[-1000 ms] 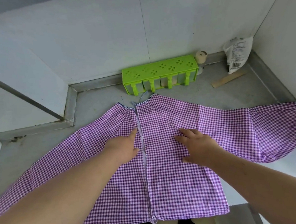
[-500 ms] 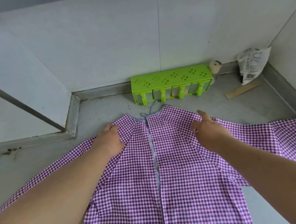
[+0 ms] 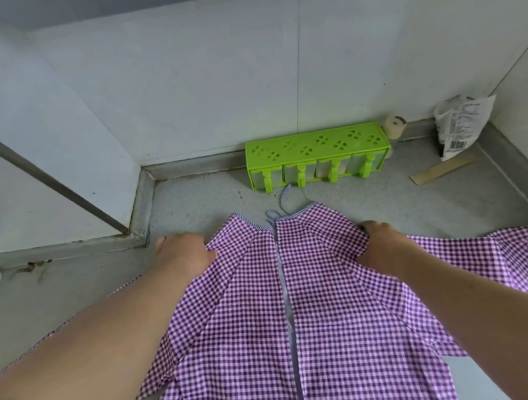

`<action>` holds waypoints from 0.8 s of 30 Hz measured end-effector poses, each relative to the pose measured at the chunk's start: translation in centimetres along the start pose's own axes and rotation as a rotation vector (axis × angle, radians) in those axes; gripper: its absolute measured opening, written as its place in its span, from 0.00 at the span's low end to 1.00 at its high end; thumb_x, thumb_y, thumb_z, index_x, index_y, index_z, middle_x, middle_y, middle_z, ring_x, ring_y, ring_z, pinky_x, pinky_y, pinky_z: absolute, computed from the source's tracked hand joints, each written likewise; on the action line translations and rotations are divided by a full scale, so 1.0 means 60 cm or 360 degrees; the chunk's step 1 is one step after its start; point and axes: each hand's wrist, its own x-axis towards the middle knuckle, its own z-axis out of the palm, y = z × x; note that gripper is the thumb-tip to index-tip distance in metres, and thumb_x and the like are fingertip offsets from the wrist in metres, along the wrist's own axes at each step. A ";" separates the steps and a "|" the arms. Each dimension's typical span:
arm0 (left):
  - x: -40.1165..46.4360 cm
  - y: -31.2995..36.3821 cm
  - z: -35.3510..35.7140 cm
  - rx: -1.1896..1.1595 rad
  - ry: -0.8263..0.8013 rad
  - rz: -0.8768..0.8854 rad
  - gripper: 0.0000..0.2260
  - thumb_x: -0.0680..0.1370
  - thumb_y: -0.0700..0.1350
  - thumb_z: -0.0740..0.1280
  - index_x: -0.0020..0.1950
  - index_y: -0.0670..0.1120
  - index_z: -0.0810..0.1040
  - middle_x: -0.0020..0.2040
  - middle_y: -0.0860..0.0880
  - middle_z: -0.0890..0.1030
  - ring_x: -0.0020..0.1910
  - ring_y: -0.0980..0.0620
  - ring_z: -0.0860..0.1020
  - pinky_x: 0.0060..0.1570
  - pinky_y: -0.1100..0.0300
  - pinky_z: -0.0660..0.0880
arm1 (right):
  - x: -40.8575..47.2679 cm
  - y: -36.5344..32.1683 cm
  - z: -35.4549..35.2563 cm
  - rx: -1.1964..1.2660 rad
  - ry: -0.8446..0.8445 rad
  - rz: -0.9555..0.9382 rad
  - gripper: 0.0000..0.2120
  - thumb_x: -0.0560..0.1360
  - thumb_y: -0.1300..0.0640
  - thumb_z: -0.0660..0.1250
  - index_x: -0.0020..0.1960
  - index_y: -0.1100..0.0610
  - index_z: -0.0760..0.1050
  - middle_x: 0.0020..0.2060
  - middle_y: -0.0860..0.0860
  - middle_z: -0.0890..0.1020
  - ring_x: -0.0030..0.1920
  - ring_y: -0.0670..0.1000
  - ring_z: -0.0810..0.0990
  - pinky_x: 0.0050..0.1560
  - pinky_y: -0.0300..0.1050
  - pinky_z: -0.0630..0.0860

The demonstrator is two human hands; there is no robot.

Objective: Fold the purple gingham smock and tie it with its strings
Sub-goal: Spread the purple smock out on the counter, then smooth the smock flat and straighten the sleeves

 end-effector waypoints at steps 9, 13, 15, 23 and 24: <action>-0.067 0.003 -0.065 -0.0400 -0.0171 0.0067 0.22 0.85 0.62 0.57 0.59 0.47 0.81 0.48 0.52 0.81 0.44 0.53 0.79 0.45 0.56 0.74 | -0.063 -0.011 -0.031 0.0201 0.0042 -0.0077 0.10 0.79 0.51 0.66 0.57 0.54 0.77 0.44 0.49 0.82 0.43 0.50 0.82 0.43 0.47 0.82; -0.122 -0.001 -0.117 -0.0546 -0.0252 0.0027 0.26 0.87 0.60 0.53 0.73 0.44 0.76 0.63 0.45 0.81 0.49 0.52 0.77 0.52 0.56 0.71 | -0.101 -0.014 -0.061 0.0563 0.0069 -0.0072 0.12 0.81 0.59 0.66 0.63 0.53 0.70 0.43 0.56 0.84 0.39 0.54 0.86 0.33 0.46 0.83; -0.145 -0.008 -0.139 -0.0674 -0.0274 -0.0019 0.27 0.87 0.60 0.53 0.76 0.45 0.74 0.68 0.44 0.79 0.54 0.50 0.78 0.54 0.56 0.72 | -0.118 -0.012 -0.075 0.0726 0.0090 -0.0085 0.17 0.81 0.63 0.66 0.65 0.50 0.66 0.38 0.58 0.86 0.36 0.56 0.87 0.38 0.55 0.86; -0.236 -0.048 -0.211 -0.1561 -0.0483 -0.0211 0.14 0.82 0.49 0.65 0.58 0.43 0.85 0.54 0.41 0.88 0.54 0.40 0.86 0.62 0.44 0.81 | -0.177 -0.030 -0.143 0.0771 0.0070 -0.0349 0.15 0.82 0.69 0.57 0.49 0.58 0.81 0.38 0.57 0.87 0.41 0.55 0.88 0.51 0.54 0.86; -0.251 -0.051 -0.220 -0.1643 -0.0497 -0.0210 0.13 0.81 0.46 0.66 0.59 0.42 0.85 0.55 0.41 0.87 0.56 0.39 0.86 0.63 0.43 0.80 | -0.186 -0.034 -0.150 0.0830 0.0062 -0.0351 0.16 0.82 0.69 0.57 0.49 0.59 0.82 0.38 0.57 0.87 0.41 0.55 0.88 0.51 0.54 0.86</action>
